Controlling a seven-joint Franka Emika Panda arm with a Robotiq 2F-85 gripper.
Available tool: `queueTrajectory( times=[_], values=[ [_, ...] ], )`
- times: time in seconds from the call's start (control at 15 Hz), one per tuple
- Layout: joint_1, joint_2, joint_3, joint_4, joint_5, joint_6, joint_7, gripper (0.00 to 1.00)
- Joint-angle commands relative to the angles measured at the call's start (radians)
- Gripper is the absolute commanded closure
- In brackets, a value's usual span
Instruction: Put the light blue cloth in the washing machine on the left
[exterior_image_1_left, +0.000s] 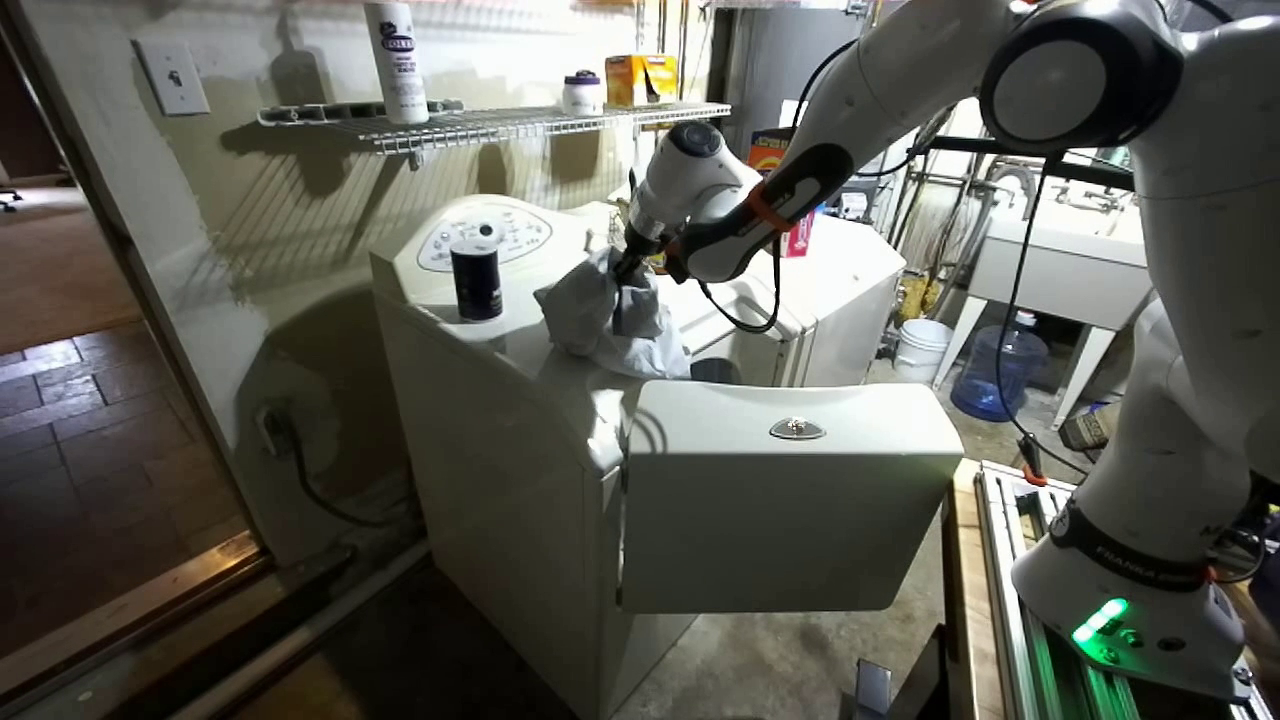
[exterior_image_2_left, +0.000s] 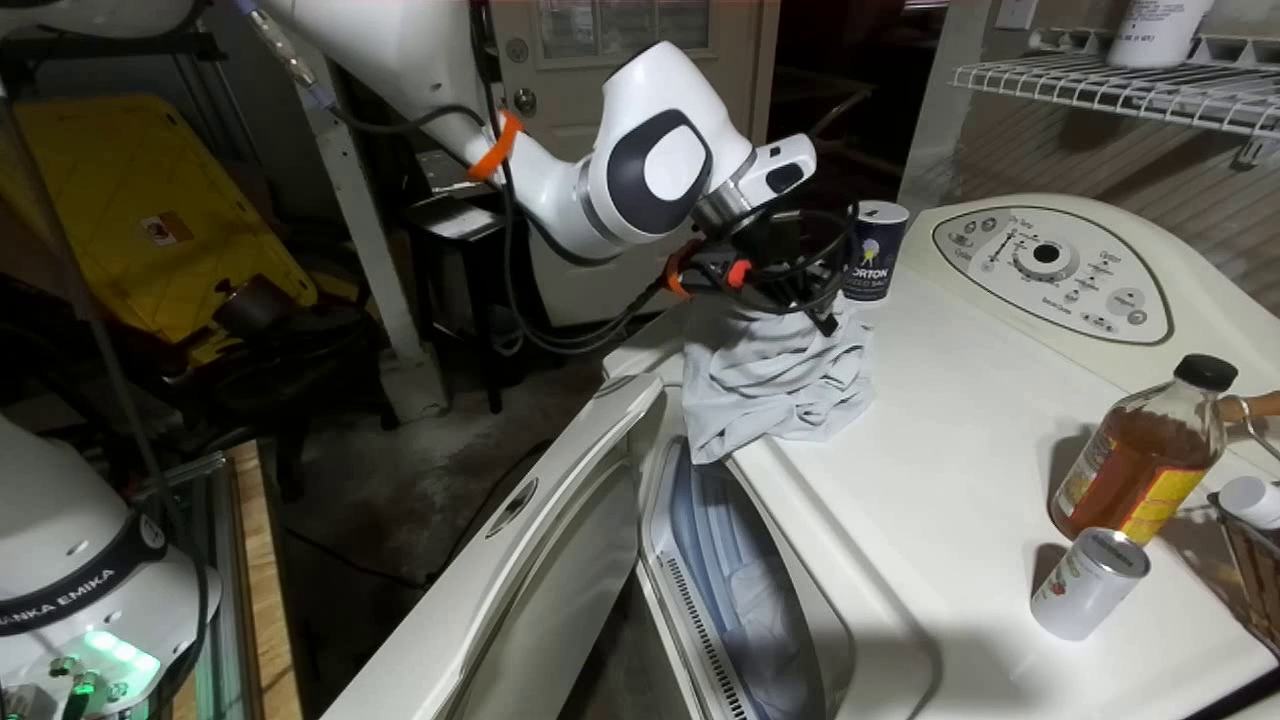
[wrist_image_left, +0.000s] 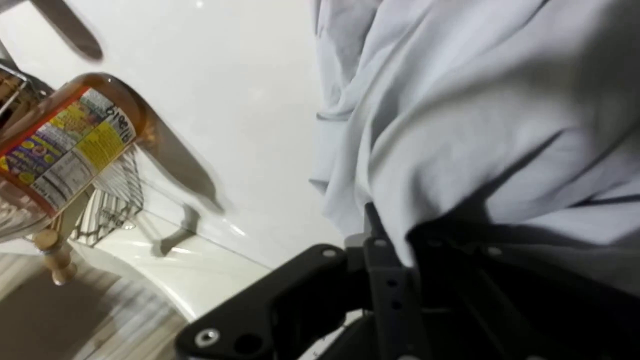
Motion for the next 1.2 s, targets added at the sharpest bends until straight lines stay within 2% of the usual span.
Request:
queueTrajectory(
  times=[0.0, 0.2, 0.47, 0.53, 0.6, 0.87, 1.13],
  values=[
    [-0.076, 0.076, 0.087, 0.069, 0.092, -0.106, -0.11, 0.99],
    [-0.128, 0.131, 0.153, 0.147, 0.163, -0.201, -0.172, 0.99],
    [-0.17, 0.199, 0.196, 0.31, 0.217, -0.342, -0.228, 0.99],
    [-0.177, 0.211, 0.203, 0.348, 0.23, -0.389, -0.234, 0.87],
    [-0.182, 0.226, 0.204, 0.383, 0.23, -0.413, -0.242, 0.68],
    [-0.225, 0.288, 0.219, 0.53, 0.263, -0.588, -0.273, 0.42],
    [-0.316, 0.353, 0.282, 0.685, 0.381, -0.793, -0.366, 0.15]
  ],
)
